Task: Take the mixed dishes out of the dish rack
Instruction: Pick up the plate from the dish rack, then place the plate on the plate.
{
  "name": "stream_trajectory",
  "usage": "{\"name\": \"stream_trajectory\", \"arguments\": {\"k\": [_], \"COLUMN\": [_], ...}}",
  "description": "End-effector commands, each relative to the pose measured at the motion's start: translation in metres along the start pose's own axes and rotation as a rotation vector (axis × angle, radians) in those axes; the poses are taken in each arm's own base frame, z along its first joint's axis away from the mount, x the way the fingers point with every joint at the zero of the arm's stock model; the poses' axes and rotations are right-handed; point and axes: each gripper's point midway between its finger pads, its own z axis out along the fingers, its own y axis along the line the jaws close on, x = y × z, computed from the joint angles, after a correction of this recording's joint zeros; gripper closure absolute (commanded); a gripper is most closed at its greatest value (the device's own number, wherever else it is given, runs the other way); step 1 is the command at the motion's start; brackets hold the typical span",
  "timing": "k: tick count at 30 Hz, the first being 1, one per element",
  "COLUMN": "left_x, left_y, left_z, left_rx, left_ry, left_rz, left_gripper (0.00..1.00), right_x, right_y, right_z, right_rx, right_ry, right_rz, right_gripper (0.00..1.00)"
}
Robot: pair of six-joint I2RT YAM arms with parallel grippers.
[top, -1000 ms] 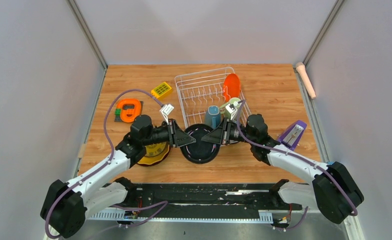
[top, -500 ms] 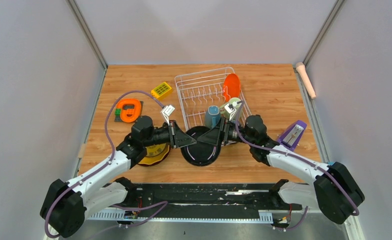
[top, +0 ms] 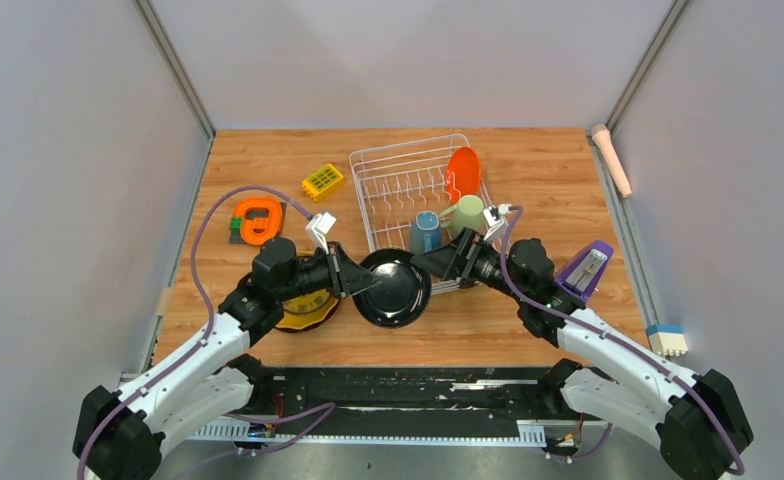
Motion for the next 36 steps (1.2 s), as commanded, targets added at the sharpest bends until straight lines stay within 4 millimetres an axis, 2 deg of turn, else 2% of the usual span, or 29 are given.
{"name": "stream_trajectory", "arguments": {"k": [1,5,11,15,16,17,19,20,21,25,26,27,30,36], "left_x": [-0.013,-0.009,-0.016,-0.022,-0.027,-0.027,-0.032,-0.027,-0.032,-0.018,-0.01,-0.011,-0.011,-0.014], "left_y": [0.01,0.024,0.054,0.059,0.055,0.06,0.062,0.069,0.074,0.112,0.119,0.123,0.127,0.138], "left_z": [-0.008,-0.016,-0.044,-0.067,-0.074,-0.08,-0.098,-0.105,-0.117,-0.161,-0.17,-0.178,-0.184,-0.172], "left_rx": [-0.107,-0.195,-0.394,-0.465,-0.456,-0.491,-0.53,-0.572,-0.609,-0.865,-0.917,-0.955,-0.994,-1.03], "left_ry": [-0.063,-0.092,-0.229,-0.329,-0.364,-0.386,-0.463,-0.47,-0.529,-0.652,-0.664,-0.693,-0.71,-0.704], "left_rz": [0.009,-0.045,-0.105,-0.138,-0.14,-0.147,-0.167,-0.201,-0.209,-0.341,-0.391,-0.397,-0.4,-0.415], "left_gripper": [1.0,1.0,1.0,1.0,1.0,1.0,1.0,1.0,1.0,1.0,1.0,1.0,1.0,1.0], "right_x": [-0.012,-0.017,-0.02,-0.022,-0.022,-0.021,-0.022,-0.022,-0.022,-0.023,-0.023,-0.023,-0.023,-0.024], "right_y": [-0.013,-0.018,-0.018,-0.019,-0.019,-0.02,-0.019,-0.019,-0.02,-0.022,-0.021,-0.021,-0.021,-0.023], "right_z": [-0.009,-0.017,-0.025,-0.028,-0.028,-0.028,-0.028,-0.028,-0.028,-0.029,-0.029,-0.03,-0.031,-0.031], "right_rx": [0.078,0.114,0.113,0.119,0.12,0.122,0.122,0.122,0.124,0.135,0.134,0.132,0.136,0.144], "right_ry": [-0.094,-0.14,-0.18,-0.194,-0.196,-0.194,-0.195,-0.196,-0.196,-0.202,-0.204,-0.204,-0.206,-0.212], "right_rz": [-0.007,-0.005,-0.006,-0.005,-0.005,-0.004,-0.004,-0.005,-0.004,0.002,0.001,0.0,0.002,0.009], "right_gripper": [0.0,0.0,0.0,0.0,0.0,0.0,0.0,0.0,0.0,0.0,0.0,0.0,0.0,0.0]}}
